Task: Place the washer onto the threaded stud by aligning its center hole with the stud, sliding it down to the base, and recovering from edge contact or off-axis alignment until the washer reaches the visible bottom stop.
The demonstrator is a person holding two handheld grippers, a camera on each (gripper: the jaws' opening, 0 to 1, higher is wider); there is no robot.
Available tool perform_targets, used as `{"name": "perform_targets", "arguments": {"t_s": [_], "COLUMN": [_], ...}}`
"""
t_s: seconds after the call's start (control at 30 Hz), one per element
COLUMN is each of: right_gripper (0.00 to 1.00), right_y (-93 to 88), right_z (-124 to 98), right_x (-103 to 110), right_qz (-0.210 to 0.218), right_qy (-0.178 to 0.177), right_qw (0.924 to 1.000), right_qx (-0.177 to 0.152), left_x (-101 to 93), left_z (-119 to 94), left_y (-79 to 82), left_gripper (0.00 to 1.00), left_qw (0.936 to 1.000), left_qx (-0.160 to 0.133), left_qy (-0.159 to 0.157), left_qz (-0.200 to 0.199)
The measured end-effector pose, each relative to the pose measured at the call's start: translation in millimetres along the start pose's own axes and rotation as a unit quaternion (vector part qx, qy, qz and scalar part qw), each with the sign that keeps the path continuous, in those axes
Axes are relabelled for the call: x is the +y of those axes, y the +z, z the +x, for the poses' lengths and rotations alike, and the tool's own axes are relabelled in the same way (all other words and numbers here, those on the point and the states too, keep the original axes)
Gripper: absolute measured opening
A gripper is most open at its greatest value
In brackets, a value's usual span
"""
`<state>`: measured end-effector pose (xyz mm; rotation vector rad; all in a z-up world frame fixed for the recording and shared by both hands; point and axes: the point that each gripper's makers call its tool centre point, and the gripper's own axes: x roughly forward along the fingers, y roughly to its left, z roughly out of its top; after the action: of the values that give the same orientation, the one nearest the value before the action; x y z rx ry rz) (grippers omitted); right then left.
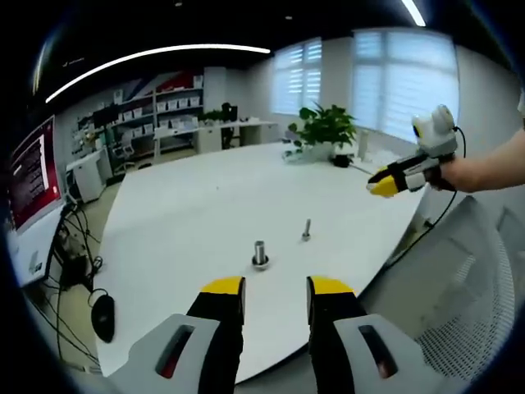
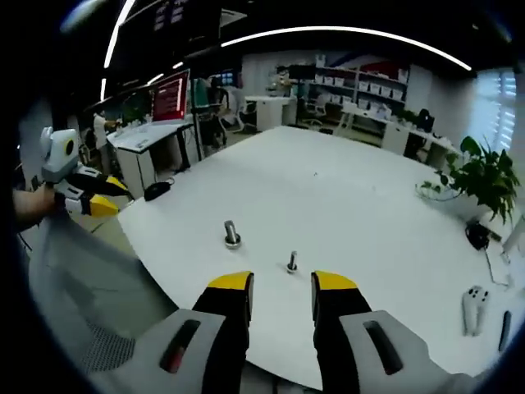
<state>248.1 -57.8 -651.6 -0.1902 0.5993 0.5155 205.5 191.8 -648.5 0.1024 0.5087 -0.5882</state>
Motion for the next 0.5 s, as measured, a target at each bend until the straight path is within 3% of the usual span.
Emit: {"name": "perform_targets", "arguments": {"t_s": [0.2,0.27,0.5], "right_gripper": [0.33,0.33,0.35], "right_y": [-5.2,-1.2,-13.7], "right_z": [-10,-13,-21], "right_x": [11,16,24], "right_qz": [0.023,-0.015,-0.005], "right_qy": [0.019,0.027,0.043], "right_qw": [0.9995,0.9995,0.9989], "right_qx": [-0.007,-0.011,-0.019], "left_x": [3.3,4.3,9.0], "left_z": [-2,-2,-3], "left_y": [4.9,4.8,6.8], "left_gripper": [0.28,0.28,0.28], "left_qw": [0.9999,0.9999,0.9995], "left_qx": [-0.012,-0.01,-0.015], "left_qy": [0.009,0.012,0.026], "left_qz": [-0.001,-0.002,0.001]}}
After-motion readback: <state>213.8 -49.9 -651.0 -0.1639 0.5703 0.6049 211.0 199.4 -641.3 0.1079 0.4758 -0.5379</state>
